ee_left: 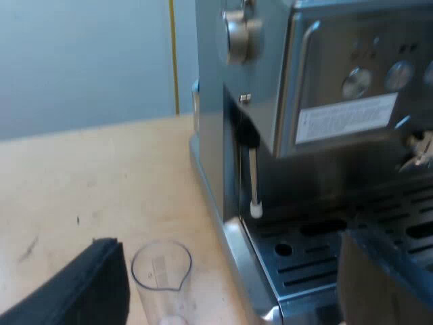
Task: Pour the beans into the coffee machine
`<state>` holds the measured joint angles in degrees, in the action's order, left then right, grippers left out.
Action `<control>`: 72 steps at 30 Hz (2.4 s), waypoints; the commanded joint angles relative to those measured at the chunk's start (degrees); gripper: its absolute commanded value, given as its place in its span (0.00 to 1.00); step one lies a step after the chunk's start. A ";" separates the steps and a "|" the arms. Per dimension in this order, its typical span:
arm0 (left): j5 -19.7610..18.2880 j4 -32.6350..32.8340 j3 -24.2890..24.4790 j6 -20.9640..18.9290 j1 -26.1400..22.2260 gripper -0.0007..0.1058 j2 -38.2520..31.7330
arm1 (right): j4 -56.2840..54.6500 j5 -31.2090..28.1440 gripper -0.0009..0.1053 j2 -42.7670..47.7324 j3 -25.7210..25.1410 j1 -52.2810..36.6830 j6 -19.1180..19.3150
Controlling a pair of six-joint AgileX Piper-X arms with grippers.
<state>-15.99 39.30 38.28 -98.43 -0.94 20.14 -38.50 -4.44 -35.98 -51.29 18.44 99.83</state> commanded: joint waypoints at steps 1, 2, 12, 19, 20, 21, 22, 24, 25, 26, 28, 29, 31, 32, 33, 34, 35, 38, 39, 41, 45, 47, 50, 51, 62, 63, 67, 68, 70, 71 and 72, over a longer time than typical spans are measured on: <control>-0.23 -0.04 0.57 0.15 -0.11 0.63 -2.20 | -1.77 1.85 0.75 1.95 -0.73 -2.73 1.11; -0.23 -0.04 0.57 0.21 -0.11 0.63 -2.84 | -2.39 2.00 0.75 2.61 -0.73 -3.76 1.46; -0.23 1.49 0.57 0.38 -0.11 0.63 -11.96 | -8.48 1.53 0.75 13.61 -0.73 -7.12 4.09; -0.34 7.24 0.57 0.38 -0.11 0.63 -16.61 | -10.67 -3.45 0.75 20.51 -0.73 -7.12 4.09; -0.34 7.71 0.57 0.38 -0.11 0.63 -17.65 | -10.67 -3.46 0.75 21.81 -0.73 -7.12 4.09; -0.34 8.00 0.68 0.38 -0.11 0.63 -18.38 | -10.67 -3.46 0.75 23.08 -0.73 -7.12 4.20; -0.34 8.30 0.75 0.38 -0.11 0.63 -19.11 | -10.67 -3.46 0.75 23.74 -0.73 -7.12 4.11; -0.34 8.84 0.73 0.38 -0.11 0.63 -21.22 | -10.67 -3.46 0.75 26.04 -0.73 -7.12 4.11; -0.34 9.06 0.73 0.38 -0.11 0.63 -21.95 | -10.67 -3.46 0.75 26.88 -0.73 -7.12 4.11; -0.34 9.52 0.73 0.38 -0.11 0.63 -22.89 | -10.67 -3.46 0.75 27.92 -0.73 -7.12 4.11; -0.54 11.41 1.27 0.38 -0.11 0.63 -23.30 | -10.67 -3.46 0.75 29.54 -0.73 -7.12 4.11; -0.64 13.31 1.98 0.24 -0.11 0.63 -22.95 | -10.67 -3.46 0.75 30.74 -0.73 -7.12 4.11; -0.61 14.53 2.32 0.24 -0.11 0.63 -22.93 | -10.67 -3.46 0.75 32.29 -0.60 -7.12 4.11; -0.61 15.08 2.58 0.24 -0.11 0.63 -22.93 | -10.94 -3.46 0.75 33.34 -0.60 -7.12 4.11; -0.61 15.61 2.78 0.24 -0.11 0.63 -22.93 | -11.46 -3.46 0.75 34.34 -0.60 -7.12 4.11; -0.61 16.15 2.98 0.24 -0.11 0.63 -22.93 | -11.84 -3.46 0.75 34.83 -0.60 -7.12 4.11; -0.61 16.46 3.06 0.24 -0.11 0.63 -22.93 | -13.00 -3.46 0.75 35.78 -0.51 -7.12 4.11; -0.61 16.72 3.04 0.24 -0.11 0.63 -22.93 | -16.17 -3.46 0.75 37.72 -0.53 -7.12 4.11; -0.61 16.72 3.04 0.24 -0.11 0.63 -22.93 | -17.73 -3.46 0.75 38.29 -0.48 -7.12 4.11; -0.61 16.89 3.04 0.13 -0.11 0.63 -22.93 | -19.14 -3.46 0.75 39.11 -0.48 -7.12 4.11; -0.61 18.96 3.04 0.13 -0.11 0.63 -22.93 | -21.74 -2.76 0.75 39.29 -0.20 -6.87 3.22; -0.61 20.52 3.04 0.13 -0.11 0.63 -22.93 | -21.68 -2.65 0.75 39.29 0.14 -6.87 2.77; -0.61 23.24 3.04 0.13 -0.11 0.63 -22.93 | -21.69 -2.12 0.75 39.29 1.07 -6.87 2.79; -0.61 23.87 3.04 0.13 -0.11 0.63 -22.93 | -21.69 -2.09 0.75 39.29 1.46 -6.87 2.79; -0.61 26.30 2.73 0.97 -0.11 0.63 -22.93 | -21.69 2.19 0.75 39.18 8.77 -6.87 1.63; -0.61 26.38 2.44 0.97 -0.11 0.63 -22.93 | -21.69 2.19 0.75 39.18 9.49 -6.87 1.63; -0.61 26.34 0.62 0.97 -0.11 0.63 -22.93 | -21.69 2.19 0.75 39.18 11.80 -6.87 1.63; -0.61 26.34 -0.25 0.97 -0.11 0.63 -22.93 | -21.69 2.19 0.75 39.18 12.35 -6.87 1.63; -0.61 26.34 -1.52 0.97 -0.11 0.63 -22.93 | -21.69 2.56 0.75 39.18 13.17 -6.87 1.63; -0.61 26.34 -2.47 0.97 -0.11 0.63 -22.93 | -21.69 3.05 0.75 39.18 13.80 -6.87 1.63; -0.61 26.34 -3.39 0.97 -0.11 0.63 -22.93 | -21.69 3.46 0.75 39.18 14.42 -6.87 1.63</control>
<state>-16.24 65.85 35.44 -97.29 -0.94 -0.55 -60.30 -1.74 0.42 -36.86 11.53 101.54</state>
